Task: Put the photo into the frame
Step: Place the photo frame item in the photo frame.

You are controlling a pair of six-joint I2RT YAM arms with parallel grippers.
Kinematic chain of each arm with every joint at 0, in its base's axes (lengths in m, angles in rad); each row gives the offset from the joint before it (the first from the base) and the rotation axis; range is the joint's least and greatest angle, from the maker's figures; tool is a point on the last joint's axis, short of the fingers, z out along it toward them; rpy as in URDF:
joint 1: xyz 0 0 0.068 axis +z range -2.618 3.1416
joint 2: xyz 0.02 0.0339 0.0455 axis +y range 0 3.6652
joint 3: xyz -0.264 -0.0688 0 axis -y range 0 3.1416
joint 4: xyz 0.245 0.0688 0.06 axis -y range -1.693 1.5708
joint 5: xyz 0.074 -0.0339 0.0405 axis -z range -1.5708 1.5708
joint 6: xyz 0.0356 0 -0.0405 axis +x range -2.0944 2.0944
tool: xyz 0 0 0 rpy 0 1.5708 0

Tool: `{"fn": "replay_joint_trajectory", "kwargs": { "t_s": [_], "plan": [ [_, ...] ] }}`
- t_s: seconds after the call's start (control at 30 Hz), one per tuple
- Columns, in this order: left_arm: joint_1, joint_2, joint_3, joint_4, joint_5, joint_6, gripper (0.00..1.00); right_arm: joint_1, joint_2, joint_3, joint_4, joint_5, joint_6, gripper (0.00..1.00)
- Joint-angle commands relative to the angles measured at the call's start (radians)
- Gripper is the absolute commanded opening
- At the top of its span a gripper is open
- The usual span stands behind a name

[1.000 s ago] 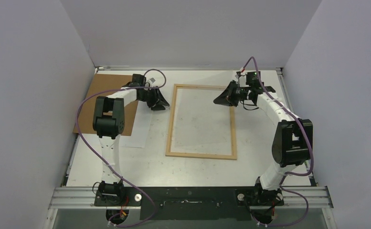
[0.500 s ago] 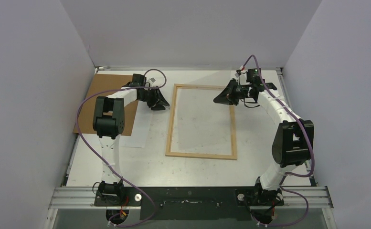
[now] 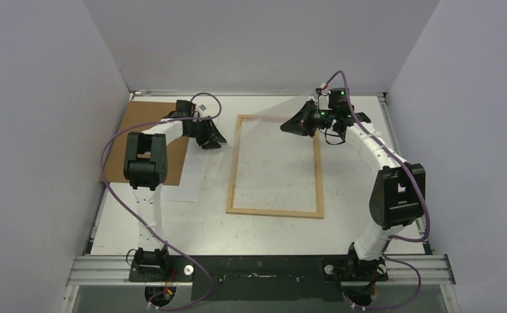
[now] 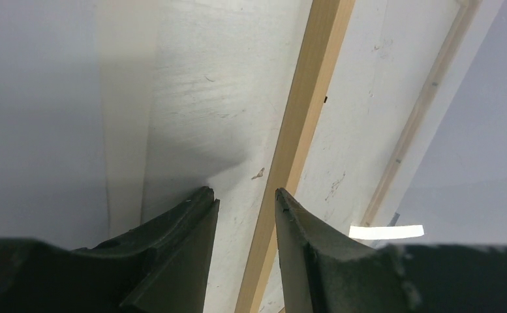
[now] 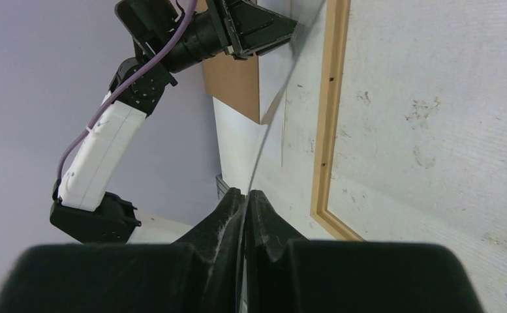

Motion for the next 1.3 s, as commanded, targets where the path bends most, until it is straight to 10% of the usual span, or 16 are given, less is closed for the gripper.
{"fn": "replay_joint_trajectory", "kwargs": {
  "t_s": [0.0,0.73,1.27],
  "plan": [
    [0.03,0.003,-0.051,-0.029,-0.216,0.027,0.38,0.018,-0.031,0.054,0.064,-0.011,0.019,0.0],
    [0.065,-0.006,-0.103,0.004,-0.214,-0.009,0.38,-0.049,0.144,-0.102,-0.16,0.091,-0.428,0.0],
    [0.027,0.013,-0.109,0.033,-0.168,-0.029,0.38,-0.059,0.101,-0.293,0.199,0.157,-0.282,0.0]
  ]
}}
